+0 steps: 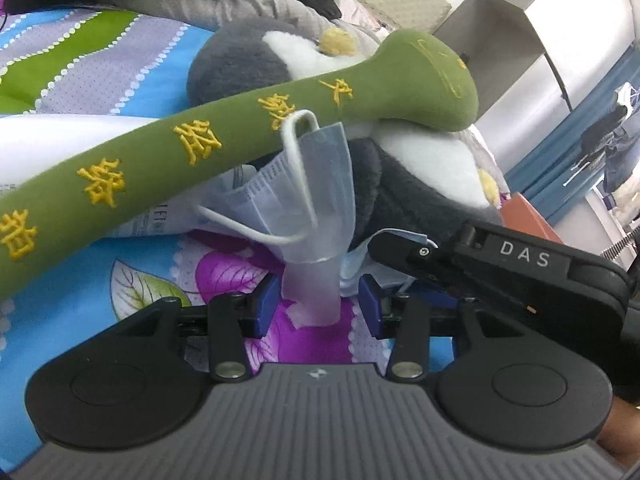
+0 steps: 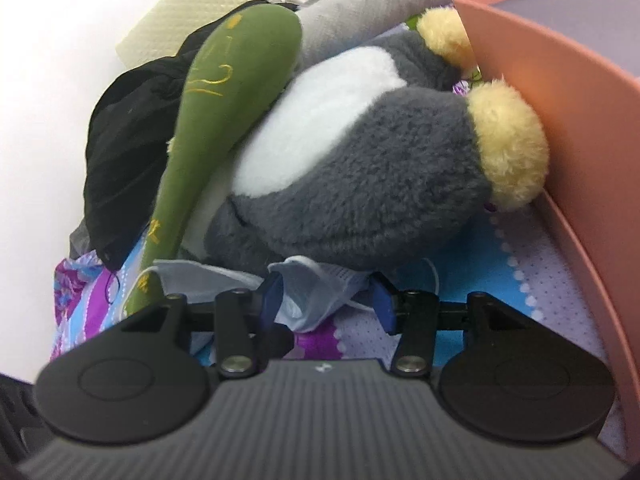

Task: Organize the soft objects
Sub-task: 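Grasp the clear plastic cup with left tool while right tool grasps the blue mask loop, then lift the clear cup with left tool while right tool lifts the blue face mask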

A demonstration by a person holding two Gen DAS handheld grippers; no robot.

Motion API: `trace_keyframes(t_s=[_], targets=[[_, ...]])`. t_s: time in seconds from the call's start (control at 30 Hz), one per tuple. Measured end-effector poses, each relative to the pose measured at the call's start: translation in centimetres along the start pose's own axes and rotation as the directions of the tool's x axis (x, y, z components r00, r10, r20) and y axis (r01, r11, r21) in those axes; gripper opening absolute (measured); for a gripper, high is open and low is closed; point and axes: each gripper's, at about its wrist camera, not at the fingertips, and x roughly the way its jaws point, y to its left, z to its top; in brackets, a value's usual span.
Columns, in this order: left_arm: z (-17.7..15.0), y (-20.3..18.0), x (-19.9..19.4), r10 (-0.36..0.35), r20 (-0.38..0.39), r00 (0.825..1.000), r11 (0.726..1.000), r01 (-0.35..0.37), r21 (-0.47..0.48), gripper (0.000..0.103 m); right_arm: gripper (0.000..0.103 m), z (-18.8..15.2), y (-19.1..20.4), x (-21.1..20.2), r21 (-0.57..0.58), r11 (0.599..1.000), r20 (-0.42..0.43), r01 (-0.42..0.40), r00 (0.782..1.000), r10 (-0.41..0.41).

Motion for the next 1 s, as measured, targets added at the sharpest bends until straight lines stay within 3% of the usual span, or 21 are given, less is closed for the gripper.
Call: trace_keyframes(t_s=[0.07, 0.23, 0.53, 0.73, 1.0], targets=[[0.2, -0.1, 0.4, 0.018, 0.005, 1.000, 1.000, -0.018, 0.001, 0.032, 0.037, 0.1, -0.2, 0.6, 0.016, 1.000, -0.002, 0.013, 1.000, -0.012], [0.3, -0.2, 0.6, 0.036, 0.008, 0.999, 0.999, -0.036, -0.026, 0.018, 0.011, -0.2, -0.8, 0.8, 0.084, 0.996, 0.003, 0.007, 1.000, -0.008], [-0.6, -1.3, -3.2, 0.055, 0.000, 0.998, 0.998, -0.055, -0.023, 0.017, 0.007, -1.8, -0.2, -3.6, 0.036, 0.999, 0.030, 0.017, 0.999, -0.018], [-1.4, -2.4, -6.8, 0.080, -0.024, 0.997, 0.997, -0.080, 0.007, 0.017, 0.007, -3.5, -0.3, -6.2, 0.064, 0.997, 0.032, 0.032, 0.999, -0.034], [-4.6, -5.0, -11.6, 0.079, -0.073, 0.994, 0.996, -0.075, 0.054, 0.017, 0.007, -5.8, 1.0, -10.6, -0.031, 0.995, 0.075, 0.096, 0.993, -0.094]])
